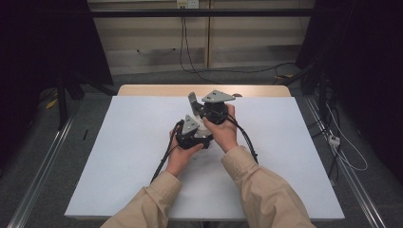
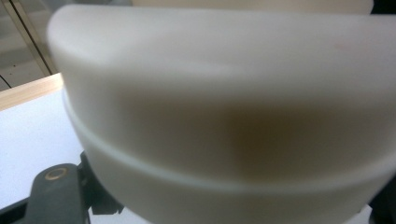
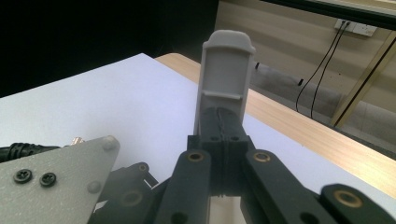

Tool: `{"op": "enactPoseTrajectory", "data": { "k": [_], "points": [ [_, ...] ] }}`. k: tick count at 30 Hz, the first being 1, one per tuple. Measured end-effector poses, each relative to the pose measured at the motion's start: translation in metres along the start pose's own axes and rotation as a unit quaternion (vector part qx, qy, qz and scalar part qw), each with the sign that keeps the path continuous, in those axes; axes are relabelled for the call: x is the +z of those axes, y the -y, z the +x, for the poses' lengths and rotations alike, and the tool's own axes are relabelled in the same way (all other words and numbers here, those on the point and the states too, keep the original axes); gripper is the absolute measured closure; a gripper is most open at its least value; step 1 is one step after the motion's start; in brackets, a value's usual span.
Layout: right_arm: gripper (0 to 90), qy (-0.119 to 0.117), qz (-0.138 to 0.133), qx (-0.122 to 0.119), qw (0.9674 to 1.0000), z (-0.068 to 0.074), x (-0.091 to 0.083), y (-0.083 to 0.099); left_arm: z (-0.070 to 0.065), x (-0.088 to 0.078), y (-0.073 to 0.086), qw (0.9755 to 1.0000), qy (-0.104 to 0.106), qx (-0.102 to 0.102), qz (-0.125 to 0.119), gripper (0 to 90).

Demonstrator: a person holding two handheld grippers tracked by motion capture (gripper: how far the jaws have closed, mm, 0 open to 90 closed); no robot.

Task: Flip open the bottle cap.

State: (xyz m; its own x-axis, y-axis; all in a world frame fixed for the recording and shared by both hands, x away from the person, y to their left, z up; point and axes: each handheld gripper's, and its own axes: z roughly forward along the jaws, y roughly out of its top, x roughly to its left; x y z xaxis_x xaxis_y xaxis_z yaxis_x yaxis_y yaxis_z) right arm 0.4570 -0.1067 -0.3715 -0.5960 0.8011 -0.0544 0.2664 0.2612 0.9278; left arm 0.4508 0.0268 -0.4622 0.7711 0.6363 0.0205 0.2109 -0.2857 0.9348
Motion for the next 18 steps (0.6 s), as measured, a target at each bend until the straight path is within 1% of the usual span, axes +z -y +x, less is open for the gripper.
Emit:
{"op": "enactPoseTrajectory", "data": {
  "k": [6, 7, 11, 13, 14, 15, 16, 17, 18],
  "points": [
    [90.0, -0.001, 0.000, 0.002, 1.0000, -0.0002, 0.0019, 0.0000, 0.0001, 0.0000, 0.0000, 1.0000, 0.000, -0.001, 0.000, 18.7],
    [90.0, -0.001, 0.001, 0.001, 1.0000, -0.0002, 0.0021, -0.0001, 0.0007, 0.0000, -0.0002, 1.0000, 0.001, 0.004, 0.001, 18.6],
    [90.0, -0.001, 0.001, 0.001, 1.0000, -0.0004, 0.0030, -0.0001, 0.0007, -0.0001, -0.0002, 1.0000, 0.001, 0.004, 0.001, 18.6],
    [90.0, -0.001, 0.001, 0.001, 1.0000, -0.0006, 0.0034, 0.0000, 0.0006, 0.0000, -0.0002, 1.0000, 0.002, 0.004, 0.002, 18.7],
    [90.0, -0.001, 0.001, 0.002, 1.0000, -0.0006, 0.0036, 0.0001, 0.0001, -0.0001, 0.0000, 1.0000, 0.000, 0.001, 0.002, 18.7],
    [90.0, -0.001, 0.001, 0.002, 1.0000, -0.0007, 0.0037, 0.0001, 0.0006, -0.0001, -0.0002, 1.0000, 0.002, 0.005, 0.002, 18.7],
    [90.0, -0.001, 0.001, 0.002, 1.0000, -0.0006, 0.0038, 0.0000, 0.0000, 0.0001, 0.0000, 1.0000, 0.000, -0.001, 0.000, 18.7],
    [90.0, -0.001, 0.001, 0.001, 1.0000, -0.0006, 0.0039, 0.0001, 0.0008, -0.0001, -0.0002, 1.0000, 0.001, 0.005, 0.002, 18.7],
    [90.0, -0.001, 0.001, 0.001, 1.0000, -0.0006, 0.0041, 0.0001, 0.0009, -0.0001, -0.0002, 1.0000, 0.000, 0.006, 0.002, 18.7]
  ]
}}
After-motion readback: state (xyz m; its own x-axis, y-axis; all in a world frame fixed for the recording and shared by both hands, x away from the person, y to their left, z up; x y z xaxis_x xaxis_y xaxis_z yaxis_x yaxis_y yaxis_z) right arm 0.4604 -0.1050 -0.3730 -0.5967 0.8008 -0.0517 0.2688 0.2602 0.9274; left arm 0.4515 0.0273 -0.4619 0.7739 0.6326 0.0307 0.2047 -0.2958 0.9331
